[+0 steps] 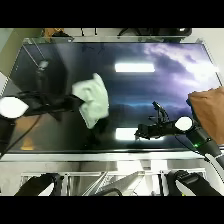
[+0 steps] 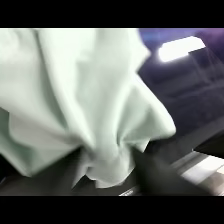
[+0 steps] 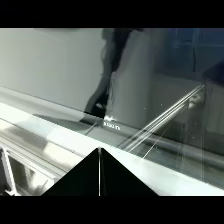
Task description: Fold the shirts.
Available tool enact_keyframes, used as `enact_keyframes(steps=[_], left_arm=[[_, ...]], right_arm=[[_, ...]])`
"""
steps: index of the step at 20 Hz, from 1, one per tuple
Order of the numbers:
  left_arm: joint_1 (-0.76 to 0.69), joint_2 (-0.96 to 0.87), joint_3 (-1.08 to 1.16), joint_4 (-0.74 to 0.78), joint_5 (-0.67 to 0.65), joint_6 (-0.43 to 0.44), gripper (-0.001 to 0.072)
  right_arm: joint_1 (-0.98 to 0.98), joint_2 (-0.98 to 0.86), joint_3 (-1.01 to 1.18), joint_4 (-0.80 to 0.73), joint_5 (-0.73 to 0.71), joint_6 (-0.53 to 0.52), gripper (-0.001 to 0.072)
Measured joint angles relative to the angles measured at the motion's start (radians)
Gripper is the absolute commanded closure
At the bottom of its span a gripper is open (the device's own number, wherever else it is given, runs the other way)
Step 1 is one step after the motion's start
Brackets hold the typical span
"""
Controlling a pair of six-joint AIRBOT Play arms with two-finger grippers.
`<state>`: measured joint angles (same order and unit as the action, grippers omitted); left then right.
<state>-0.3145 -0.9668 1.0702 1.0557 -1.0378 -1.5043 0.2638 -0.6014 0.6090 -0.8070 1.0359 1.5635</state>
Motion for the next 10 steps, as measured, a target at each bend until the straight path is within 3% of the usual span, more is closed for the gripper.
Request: enact_keyframes(steps=[2,4,10], left_arm=[[-0.008,-0.049,0.013,-0.005,0.0,-0.006,0.0011],[0.039,-0.088,0.051,-0.006,-0.047,-0.007,0.0011],[0.298,-0.129,-0.045,-0.002,-0.156,0.031,0.0011]], right_arm=[[-0.005,0.0,0.018,0.0,-0.005,-0.025,0.0675],[-0.027,0.0,0.058,0.0,-0.007,-0.054,0.0316],[-0.177,-0.048,0.164,0.0,-0.01,-0.138,0.0321]])
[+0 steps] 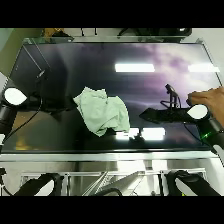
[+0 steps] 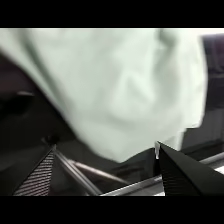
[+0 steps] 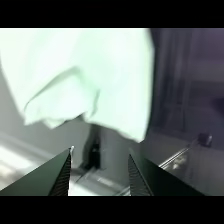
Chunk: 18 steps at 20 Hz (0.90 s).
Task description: Fold the shirts.
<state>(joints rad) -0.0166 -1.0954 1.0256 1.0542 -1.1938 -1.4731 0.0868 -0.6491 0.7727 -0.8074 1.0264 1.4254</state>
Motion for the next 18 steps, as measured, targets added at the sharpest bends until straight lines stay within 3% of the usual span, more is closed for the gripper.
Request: enact_keyframes(steps=[4,8,9,10,13,16,17,18], left_arm=[[0.107,-0.043,-0.224,-0.068,0.122,0.069,0.0012],[0.119,-0.175,-0.333,-0.323,0.266,0.262,0.0012],[0.114,-0.215,-0.333,-0.393,0.293,0.314,0.0012],[0.106,-0.257,-0.324,-0.457,0.313,0.361,0.0013],[0.082,-0.377,-0.25,-0.565,0.341,0.442,0.0027],[0.072,-0.481,-0.16,-0.607,0.35,0.477,0.0512],[0.072,-0.51,-0.13,-0.62,0.346,0.483,0.063],[0.072,-0.534,-0.103,-0.626,0.335,0.488,0.0698]], right_arm=[[-0.045,-0.131,0.015,0.006,-0.013,-0.07,0.0319],[-0.056,-0.295,0.02,0.103,-0.029,-0.183,0.0319],[-0.057,-0.333,0.02,0.145,-0.032,-0.221,0.0302],[-0.058,-0.366,0.02,0.187,-0.037,-0.257,0.0183],[-0.056,-0.451,0.02,0.327,-0.064,-0.372,0.0154],[-0.032,-0.51,0.021,0.43,-0.101,-0.459,0.0161],[-0.016,-0.527,0.022,0.455,-0.12,-0.481,0.0161],[0.0,-0.541,0.023,0.471,-0.139,-0.5,0.0161]])
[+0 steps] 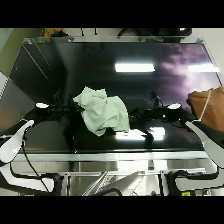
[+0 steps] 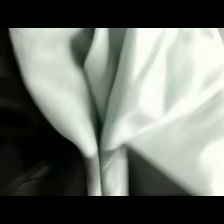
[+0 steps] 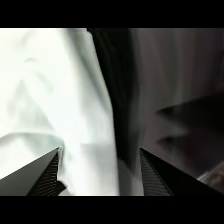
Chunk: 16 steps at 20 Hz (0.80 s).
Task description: Fold the shirts.
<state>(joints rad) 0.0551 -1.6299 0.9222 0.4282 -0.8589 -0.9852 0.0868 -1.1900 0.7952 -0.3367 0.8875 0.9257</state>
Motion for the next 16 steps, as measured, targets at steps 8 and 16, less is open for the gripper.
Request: enact_keyframes(steps=[8,16], left_arm=[[0.0,-0.07,0.12,-0.02,-0.105,0.014,0.0696],[0.018,0.078,0.217,-0.023,-0.308,0.001,0.07]], right_arm=[[0.124,-0.091,0.101,0.04,-0.098,-0.076,0.0693],[0.113,0.05,0.301,0.014,0.007,-0.089,0.0694]])
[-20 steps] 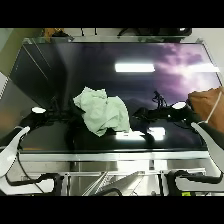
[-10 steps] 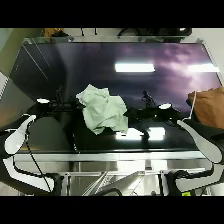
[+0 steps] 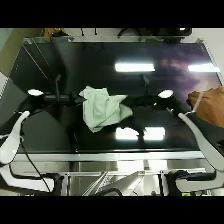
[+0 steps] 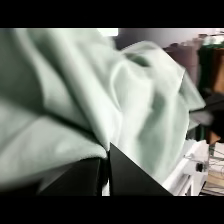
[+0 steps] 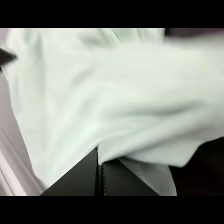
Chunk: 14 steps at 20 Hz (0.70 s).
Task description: Fold the shirts.
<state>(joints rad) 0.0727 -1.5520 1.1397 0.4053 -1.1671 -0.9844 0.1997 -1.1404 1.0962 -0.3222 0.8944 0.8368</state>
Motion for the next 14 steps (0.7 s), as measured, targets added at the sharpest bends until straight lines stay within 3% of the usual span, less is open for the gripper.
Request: enact_keyframes(steps=[8,14], left_arm=[[0.091,0.447,0.295,0.085,-0.281,-0.168,0.0698],[0.016,0.675,0.42,0.262,-0.24,-0.259,0.0695]], right_arm=[[-0.121,0.495,0.254,-0.135,0.036,0.003,0.0694],[-0.135,0.637,0.312,-0.249,0.069,0.013,0.0694]])
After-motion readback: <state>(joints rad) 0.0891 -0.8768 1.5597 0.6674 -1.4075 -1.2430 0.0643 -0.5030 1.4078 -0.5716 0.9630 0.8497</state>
